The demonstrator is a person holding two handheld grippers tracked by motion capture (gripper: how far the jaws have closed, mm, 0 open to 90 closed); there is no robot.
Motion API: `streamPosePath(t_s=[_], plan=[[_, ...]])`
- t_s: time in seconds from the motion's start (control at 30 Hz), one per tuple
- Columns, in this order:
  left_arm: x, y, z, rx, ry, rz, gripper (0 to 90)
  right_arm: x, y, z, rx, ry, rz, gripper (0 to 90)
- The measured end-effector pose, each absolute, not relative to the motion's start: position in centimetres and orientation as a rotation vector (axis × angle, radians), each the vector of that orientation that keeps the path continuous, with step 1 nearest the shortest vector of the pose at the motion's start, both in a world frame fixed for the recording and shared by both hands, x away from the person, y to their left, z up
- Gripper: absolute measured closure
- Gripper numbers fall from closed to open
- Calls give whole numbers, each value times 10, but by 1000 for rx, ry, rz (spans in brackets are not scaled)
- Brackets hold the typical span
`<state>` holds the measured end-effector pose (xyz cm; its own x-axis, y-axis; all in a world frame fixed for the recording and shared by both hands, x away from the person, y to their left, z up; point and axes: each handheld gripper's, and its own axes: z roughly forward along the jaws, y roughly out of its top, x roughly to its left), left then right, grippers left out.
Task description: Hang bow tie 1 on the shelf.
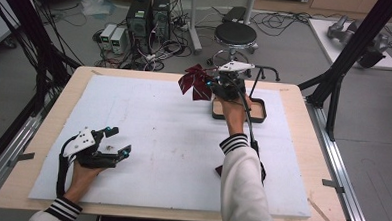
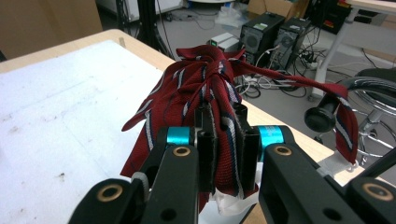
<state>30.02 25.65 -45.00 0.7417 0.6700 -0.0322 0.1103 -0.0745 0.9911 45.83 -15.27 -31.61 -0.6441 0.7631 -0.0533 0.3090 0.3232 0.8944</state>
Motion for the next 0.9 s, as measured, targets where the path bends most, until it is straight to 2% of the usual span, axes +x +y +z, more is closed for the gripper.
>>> streamPosePath(t_s=[0.4, 0.6, 0.83, 0.9], plan=[[300, 256, -450, 1604, 642, 520, 156, 459, -151, -318, 951, 2144, 1242, 806], [300, 256, -450, 1603, 643, 519, 156, 458, -150, -318, 947, 2146, 1223, 763], [300, 256, -450, 1604, 643, 520, 156, 457, -150, -318, 949, 2143, 1221, 701], [300, 256, -450, 1603, 643, 519, 156, 458, -150, -318, 949, 2156, 1231, 619]])
